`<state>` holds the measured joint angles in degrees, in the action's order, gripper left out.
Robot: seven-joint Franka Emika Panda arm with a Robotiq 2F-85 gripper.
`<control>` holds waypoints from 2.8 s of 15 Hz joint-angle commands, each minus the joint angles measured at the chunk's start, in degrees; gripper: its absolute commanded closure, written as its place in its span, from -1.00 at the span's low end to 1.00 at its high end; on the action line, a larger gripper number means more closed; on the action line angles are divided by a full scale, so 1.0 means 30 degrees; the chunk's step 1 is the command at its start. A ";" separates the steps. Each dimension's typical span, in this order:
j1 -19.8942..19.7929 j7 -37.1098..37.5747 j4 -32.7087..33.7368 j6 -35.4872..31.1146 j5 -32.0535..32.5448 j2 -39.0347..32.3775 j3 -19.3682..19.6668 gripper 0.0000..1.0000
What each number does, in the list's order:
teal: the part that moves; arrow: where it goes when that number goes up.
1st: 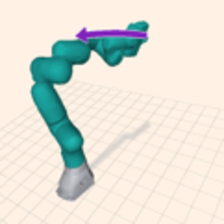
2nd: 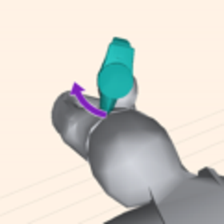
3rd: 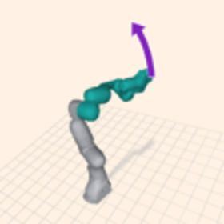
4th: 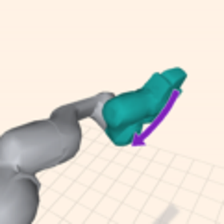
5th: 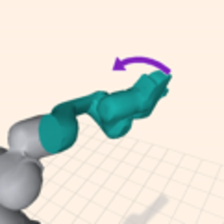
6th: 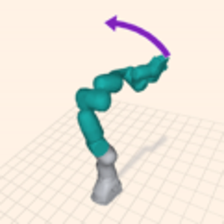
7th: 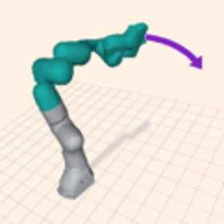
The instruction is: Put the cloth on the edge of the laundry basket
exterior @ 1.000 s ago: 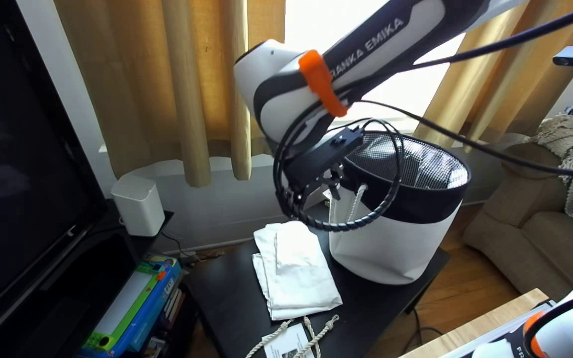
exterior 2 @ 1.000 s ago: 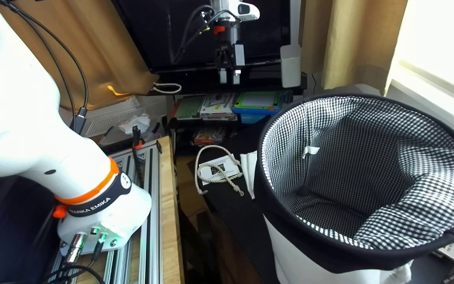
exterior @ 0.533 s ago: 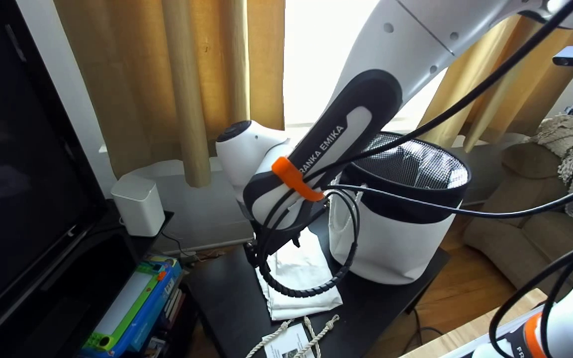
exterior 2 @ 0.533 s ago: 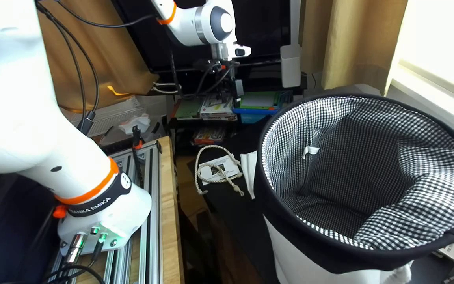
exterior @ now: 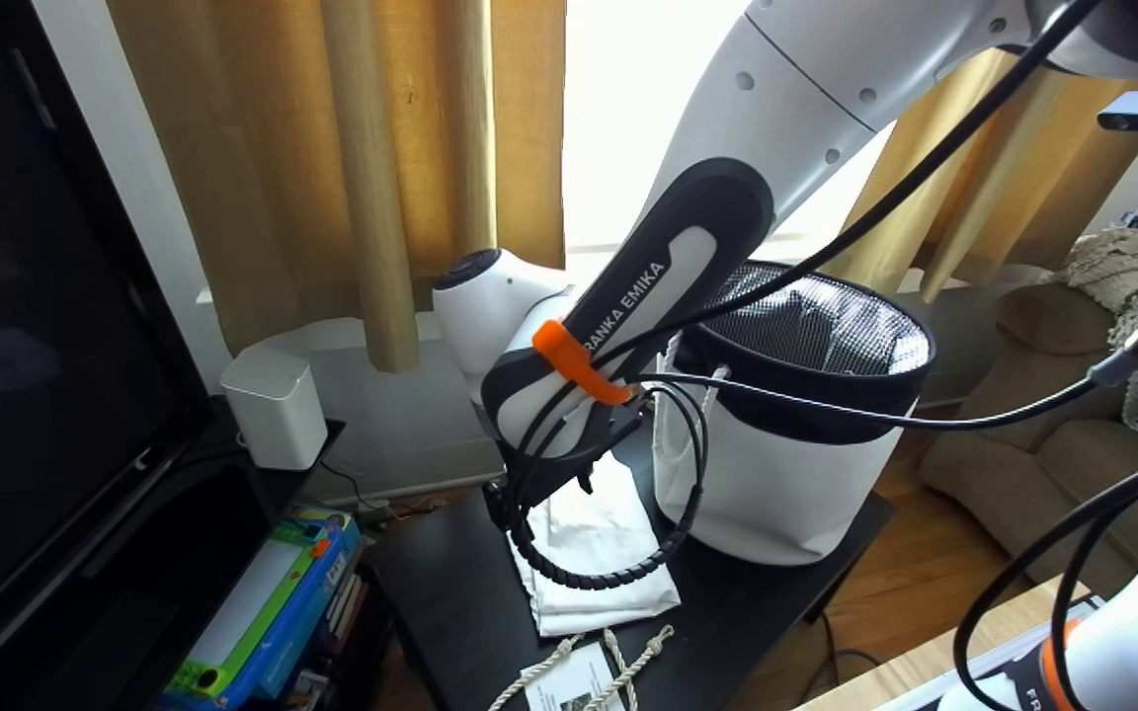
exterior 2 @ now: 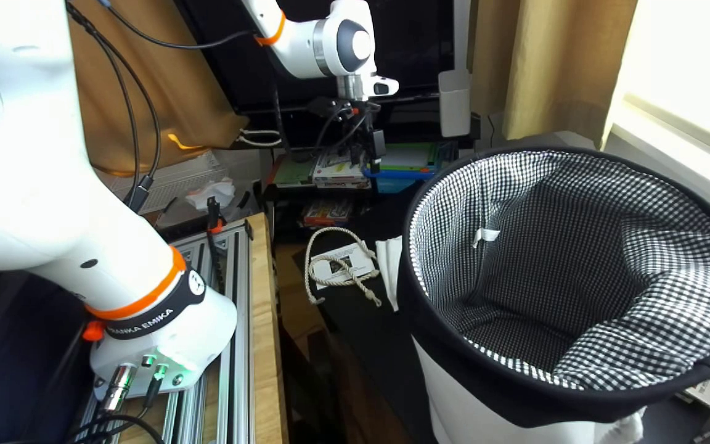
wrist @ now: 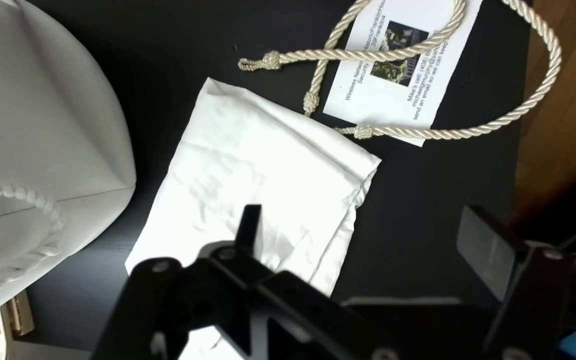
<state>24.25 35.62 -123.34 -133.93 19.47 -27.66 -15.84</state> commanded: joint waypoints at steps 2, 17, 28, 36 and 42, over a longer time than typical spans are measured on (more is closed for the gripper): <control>0.1789 0.0500 0.0955 -0.0741 0.0624 -0.2048 0.1761 -1.00; 0.4359 -0.1610 0.5381 -0.3787 -0.0719 -0.9346 0.4220 -1.00; 0.6985 -0.1384 0.8919 -0.2375 -0.0382 -1.3046 0.6056 -1.00; 0.8471 -0.2011 1.2299 -0.2425 -0.0394 -1.6332 0.6959 -1.00; 0.8728 -0.2606 1.3667 -0.2037 -0.0485 -1.7410 0.7326 -0.16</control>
<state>49.21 29.39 -85.92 -141.79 19.02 -77.10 5.04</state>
